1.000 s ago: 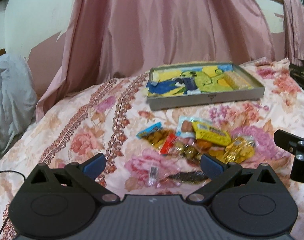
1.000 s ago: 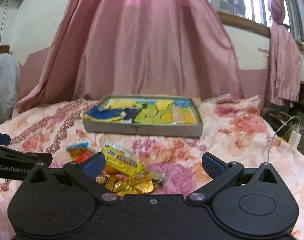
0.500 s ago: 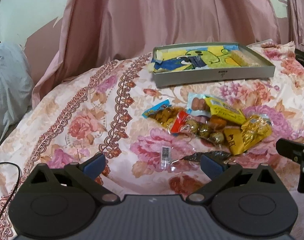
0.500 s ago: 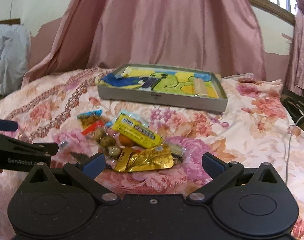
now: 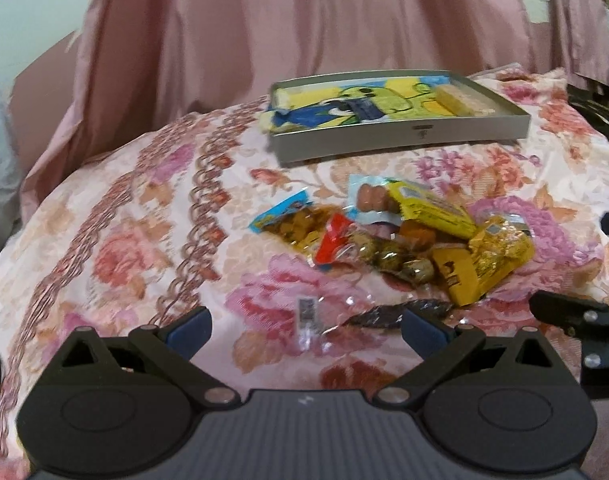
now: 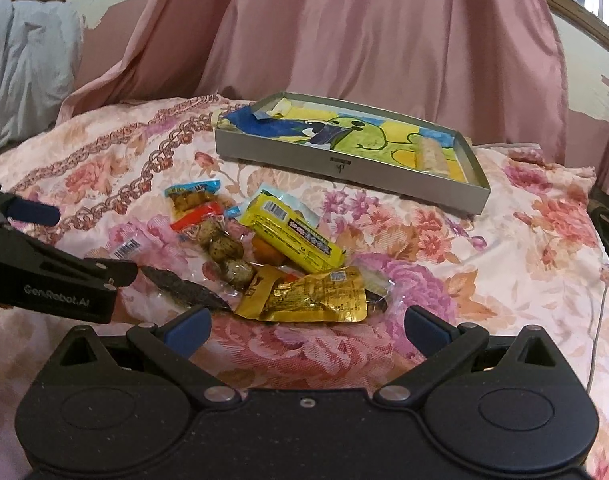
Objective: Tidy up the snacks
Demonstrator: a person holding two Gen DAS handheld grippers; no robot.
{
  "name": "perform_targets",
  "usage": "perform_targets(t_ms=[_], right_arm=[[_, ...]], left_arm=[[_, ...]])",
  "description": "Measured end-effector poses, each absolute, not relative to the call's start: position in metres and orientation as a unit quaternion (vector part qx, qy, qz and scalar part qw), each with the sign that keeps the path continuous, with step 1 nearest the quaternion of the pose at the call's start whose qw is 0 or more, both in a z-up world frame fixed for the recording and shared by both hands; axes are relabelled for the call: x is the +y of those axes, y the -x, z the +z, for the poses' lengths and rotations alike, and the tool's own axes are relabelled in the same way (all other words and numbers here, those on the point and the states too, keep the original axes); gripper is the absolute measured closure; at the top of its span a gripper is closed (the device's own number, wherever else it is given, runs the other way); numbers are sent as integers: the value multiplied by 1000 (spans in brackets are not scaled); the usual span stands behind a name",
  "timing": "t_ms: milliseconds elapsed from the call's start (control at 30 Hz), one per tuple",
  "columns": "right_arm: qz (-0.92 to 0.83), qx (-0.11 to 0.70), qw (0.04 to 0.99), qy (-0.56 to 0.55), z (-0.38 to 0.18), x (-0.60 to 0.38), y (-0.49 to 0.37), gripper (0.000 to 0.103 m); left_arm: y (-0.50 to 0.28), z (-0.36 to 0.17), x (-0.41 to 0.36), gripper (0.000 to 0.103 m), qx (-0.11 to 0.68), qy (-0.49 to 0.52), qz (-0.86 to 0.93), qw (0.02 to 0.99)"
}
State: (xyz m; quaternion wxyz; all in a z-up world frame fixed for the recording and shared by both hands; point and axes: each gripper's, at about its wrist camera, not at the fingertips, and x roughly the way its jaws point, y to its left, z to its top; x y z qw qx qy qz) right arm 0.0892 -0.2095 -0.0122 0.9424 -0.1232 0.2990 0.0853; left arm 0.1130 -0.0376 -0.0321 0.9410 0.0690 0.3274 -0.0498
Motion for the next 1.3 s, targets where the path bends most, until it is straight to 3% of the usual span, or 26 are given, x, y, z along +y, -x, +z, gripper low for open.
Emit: perform_targets(t_ms=[400, 967, 1300], right_arm=[[103, 340, 932, 73, -30, -225, -139, 1], [101, 361, 926, 44, -45, -231, -169, 1], [99, 366, 925, 5, -42, -239, -172, 17]], left_arm=[[-146, -37, -48, 0, 334, -140, -179, 915], [-185, -49, -47, 0, 393, -131, -267, 870], [-185, -55, -47, 0, 413, -130, -267, 861]])
